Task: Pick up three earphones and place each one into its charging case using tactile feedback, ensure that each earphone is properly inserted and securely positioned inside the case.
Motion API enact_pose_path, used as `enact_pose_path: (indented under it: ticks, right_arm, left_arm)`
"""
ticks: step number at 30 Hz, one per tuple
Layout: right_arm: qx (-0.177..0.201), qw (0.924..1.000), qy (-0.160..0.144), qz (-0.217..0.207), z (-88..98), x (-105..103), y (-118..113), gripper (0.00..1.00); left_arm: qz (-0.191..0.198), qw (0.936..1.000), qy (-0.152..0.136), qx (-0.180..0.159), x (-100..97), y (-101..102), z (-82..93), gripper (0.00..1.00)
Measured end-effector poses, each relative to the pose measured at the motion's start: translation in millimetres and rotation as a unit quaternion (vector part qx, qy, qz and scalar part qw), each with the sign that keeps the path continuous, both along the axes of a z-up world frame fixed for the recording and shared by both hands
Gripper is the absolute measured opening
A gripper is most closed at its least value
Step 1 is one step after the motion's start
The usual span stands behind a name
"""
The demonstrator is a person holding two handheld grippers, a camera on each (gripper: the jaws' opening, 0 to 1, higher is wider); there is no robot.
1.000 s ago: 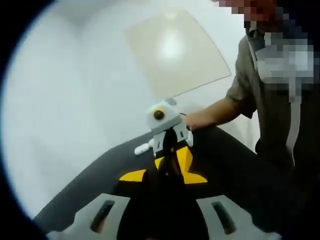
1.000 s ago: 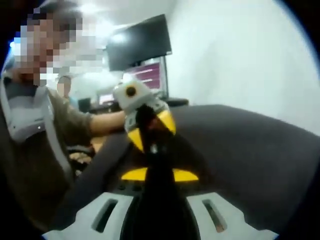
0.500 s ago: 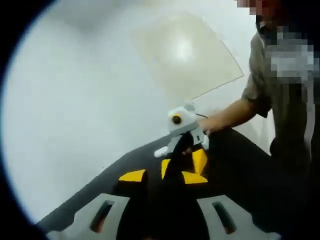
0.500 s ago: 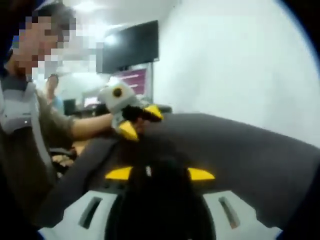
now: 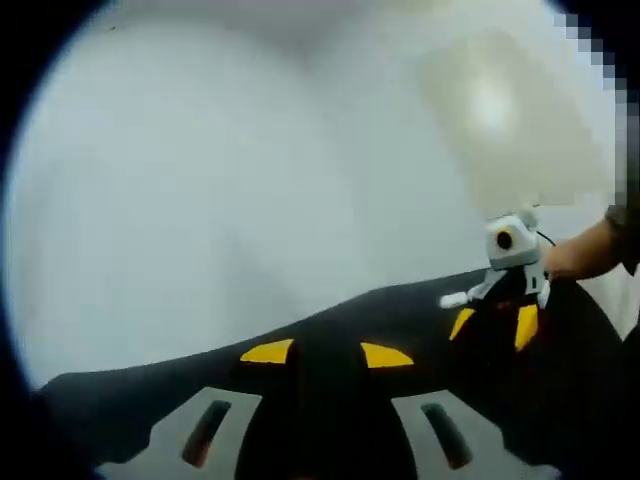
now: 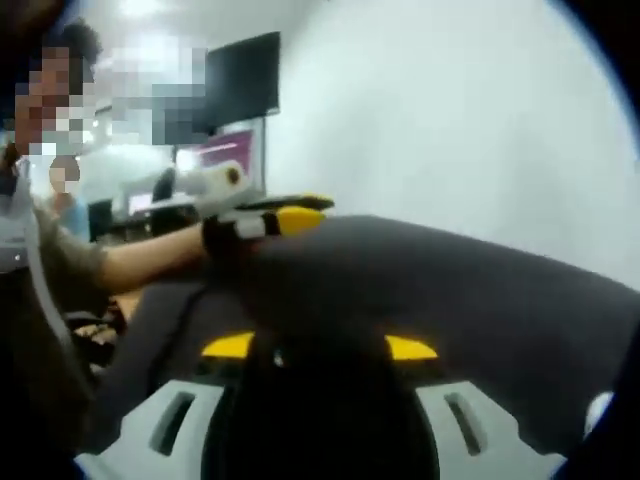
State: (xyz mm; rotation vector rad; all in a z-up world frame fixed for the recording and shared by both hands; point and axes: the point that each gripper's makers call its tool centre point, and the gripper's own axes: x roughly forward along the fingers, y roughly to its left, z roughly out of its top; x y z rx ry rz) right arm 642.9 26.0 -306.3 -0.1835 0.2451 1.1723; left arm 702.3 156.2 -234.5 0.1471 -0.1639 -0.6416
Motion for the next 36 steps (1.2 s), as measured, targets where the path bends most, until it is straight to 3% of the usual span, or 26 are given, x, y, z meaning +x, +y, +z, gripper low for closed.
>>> enact_pose_path:
  ticks: [3, 7, 9, 15, 17, 21, 24, 26, 28, 30, 33, 36]
  right_arm:
    - [-0.031, 0.9992, -0.025, 0.002, -5.3, -5, 6, 0.50]
    - [-0.040, 0.9991, -0.014, -0.005, -13.1, 0, 8, 0.48]
    - [-0.046, 0.9988, 0.002, -0.012, -20.3, 1, 7, 0.41]
    - [-0.055, 0.9975, -0.037, -0.025, -13.4, 1, 3, 0.37]
    - [-0.054, 0.9957, -0.070, -0.028, -4.6, 0, 0, 0.37]
    - [-0.017, 0.9917, -0.106, -0.070, 24.0, 5, -14, 0.37]
    - [-0.003, 0.9822, -0.141, -0.124, 51.8, 20, -39, 0.37]
    - [0.014, 0.9714, -0.150, -0.183, 74.1, 39, -65, 0.37]
    - [0.042, 0.9612, -0.130, -0.240, 89.9, 59, -94, 0.37]
    - [0.055, 0.9463, -0.101, -0.302, 91.6, 78, -123, 0.37]
    - [0.019, 0.9373, -0.064, -0.342, 75.0, 103, -144, 0.37]
    - [-0.035, 0.9333, -0.031, -0.356, 55.1, 130, -148, 0.37]
  left_arm:
    - [-0.001, 1.0000, -0.001, -0.002, -1.2, -1, 1.0, 0.21]
    - [-0.006, 0.9998, -0.006, 0.015, -3.7, -8, -0.7, 0.21]
    - [-0.009, 0.9997, -0.006, 0.024, -4.3, -9, -2.5, 0.21]
    - [-0.006, 0.9996, -0.001, 0.026, -1.9, -7, -5.2, 0.21]
    - [-0.005, 0.9997, -0.001, 0.026, -1.3, -6, -5.2, 0.21]
    - [-0.004, 0.9997, 0.000, 0.026, -1.7, -5, -5.3, 0.21]
    - [-0.002, 0.9996, 0.002, 0.028, -0.8, -5, -6.9, 0.21]
    - [-0.001, 0.9995, 0.003, 0.030, -0.5, -5, -7.6, 0.21]
    - [0.000, 0.9995, 0.003, 0.032, -0.4, -4, -8.2, 0.21]
    - [0.001, 0.9994, 0.003, 0.035, -0.6, -5, -9.3, 0.21]
    - [0.001, 0.9993, 0.004, 0.037, 0.0, -5, -9.9, 0.21]
    - [0.002, 0.9992, 0.007, 0.038, 1.1, -4, -11.9, 0.21]
